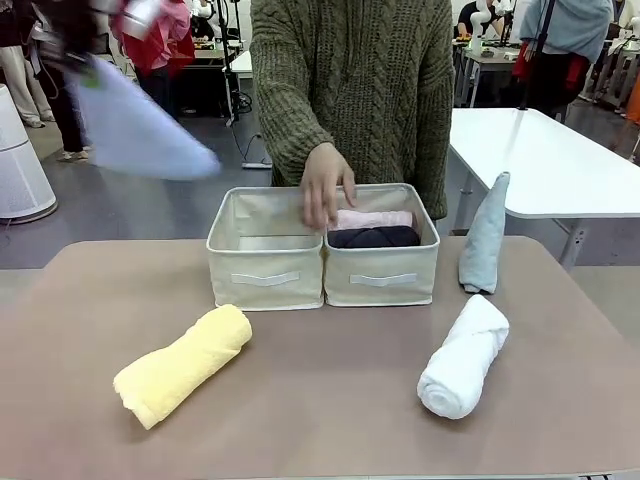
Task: Sort the towels based on their folding style.
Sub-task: Pick up one triangle-folded towel and place it in the left Fabric basket.
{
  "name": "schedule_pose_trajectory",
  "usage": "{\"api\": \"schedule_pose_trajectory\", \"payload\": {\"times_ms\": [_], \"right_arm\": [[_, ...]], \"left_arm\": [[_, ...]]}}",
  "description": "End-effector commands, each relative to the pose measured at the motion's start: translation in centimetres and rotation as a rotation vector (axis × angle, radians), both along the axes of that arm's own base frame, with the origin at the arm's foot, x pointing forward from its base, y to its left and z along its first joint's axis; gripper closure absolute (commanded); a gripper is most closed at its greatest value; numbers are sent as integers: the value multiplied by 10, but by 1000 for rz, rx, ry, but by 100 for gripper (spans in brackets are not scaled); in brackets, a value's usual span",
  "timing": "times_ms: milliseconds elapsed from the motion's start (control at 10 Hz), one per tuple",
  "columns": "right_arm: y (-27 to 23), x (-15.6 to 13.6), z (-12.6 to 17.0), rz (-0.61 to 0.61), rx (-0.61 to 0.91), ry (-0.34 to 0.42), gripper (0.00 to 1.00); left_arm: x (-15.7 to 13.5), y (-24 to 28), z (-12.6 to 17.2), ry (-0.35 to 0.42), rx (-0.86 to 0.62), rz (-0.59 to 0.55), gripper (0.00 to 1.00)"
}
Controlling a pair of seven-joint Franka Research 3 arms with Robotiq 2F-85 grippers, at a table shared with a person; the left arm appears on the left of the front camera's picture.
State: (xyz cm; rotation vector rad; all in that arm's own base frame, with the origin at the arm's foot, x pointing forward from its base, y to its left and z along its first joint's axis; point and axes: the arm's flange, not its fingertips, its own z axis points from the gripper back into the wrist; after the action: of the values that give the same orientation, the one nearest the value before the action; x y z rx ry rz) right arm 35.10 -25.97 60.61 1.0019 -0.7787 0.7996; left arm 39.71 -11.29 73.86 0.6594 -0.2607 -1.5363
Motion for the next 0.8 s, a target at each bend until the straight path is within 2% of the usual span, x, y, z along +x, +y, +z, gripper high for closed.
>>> {"api": "schedule_pose_trajectory", "payload": {"times_ms": [0, 300, 700], "right_arm": [[2, -1, 1, 3, 14, -3, 0], [2, -1, 1, 3, 14, -3, 0], [2, -1, 1, 3, 14, -3, 0]], "left_arm": [[-105, 112, 4, -55, 34, 161, 85], [-128, 149, 3, -79, -31, 234, 85], [-117, 161, 4, -56, -69, 223, 85]]}}
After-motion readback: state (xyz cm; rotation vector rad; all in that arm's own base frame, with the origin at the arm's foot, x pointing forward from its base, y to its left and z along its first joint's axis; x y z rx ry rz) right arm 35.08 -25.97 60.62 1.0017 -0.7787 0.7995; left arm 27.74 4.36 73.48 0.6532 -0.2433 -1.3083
